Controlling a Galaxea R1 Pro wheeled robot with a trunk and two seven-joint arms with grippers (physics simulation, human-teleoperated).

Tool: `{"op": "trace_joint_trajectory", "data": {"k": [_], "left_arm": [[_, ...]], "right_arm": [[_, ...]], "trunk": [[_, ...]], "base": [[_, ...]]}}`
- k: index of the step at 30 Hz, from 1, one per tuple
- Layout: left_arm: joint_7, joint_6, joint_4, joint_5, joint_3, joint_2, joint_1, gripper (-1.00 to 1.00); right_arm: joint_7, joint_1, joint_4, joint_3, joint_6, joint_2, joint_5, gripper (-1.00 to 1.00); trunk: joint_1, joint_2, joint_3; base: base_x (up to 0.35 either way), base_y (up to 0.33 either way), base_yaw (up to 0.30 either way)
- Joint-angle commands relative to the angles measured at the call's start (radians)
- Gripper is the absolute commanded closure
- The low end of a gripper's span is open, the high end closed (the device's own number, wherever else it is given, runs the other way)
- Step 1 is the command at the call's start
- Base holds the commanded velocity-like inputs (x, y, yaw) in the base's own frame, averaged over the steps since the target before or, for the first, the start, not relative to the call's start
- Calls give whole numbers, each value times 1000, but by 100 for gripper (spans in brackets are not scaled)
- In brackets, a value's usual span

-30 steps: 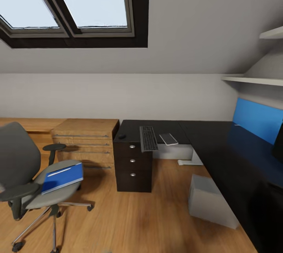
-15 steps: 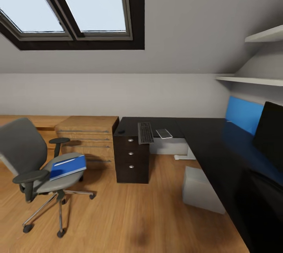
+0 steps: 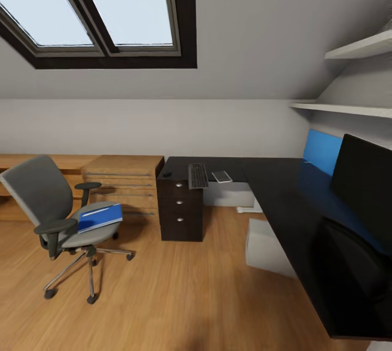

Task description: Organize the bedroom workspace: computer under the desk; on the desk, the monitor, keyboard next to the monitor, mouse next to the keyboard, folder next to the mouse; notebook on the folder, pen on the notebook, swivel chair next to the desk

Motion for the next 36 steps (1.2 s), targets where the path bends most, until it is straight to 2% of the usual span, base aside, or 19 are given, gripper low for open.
{"op": "trace_joint_trajectory", "data": {"k": [1,12,16,23,36], "left_arm": [[9,-1,2,5,-7,1,-1,-100],[6,-56,10,1,-14,-3,-1,-100],[5,-105,23,-23,-30,-4,-1,-100],[5,-115,46,-35,-34,-4,-1,-100],[5,-117,52,-36,-33,-4,-1,-100]], "right_arm": [[4,-1,3,7,-5,0,-10,-100],[4,-1,5,7,-6,-1,-10,-100],[4,-1,5,7,-6,0,-10,-100],[4,-1,5,7,-6,0,-10,-100],[4,-1,5,6,-6,-1,-10,-100]], "trunk": [[-1,-1,-3],[-1,-1,-19],[-1,-1,-25],[-1,-1,-35],[-1,-1,-55]], "base": [[-336,-74,0],[-286,-54,0],[-55,-7,0],[-129,-1,0],[-311,-18,0]]}}
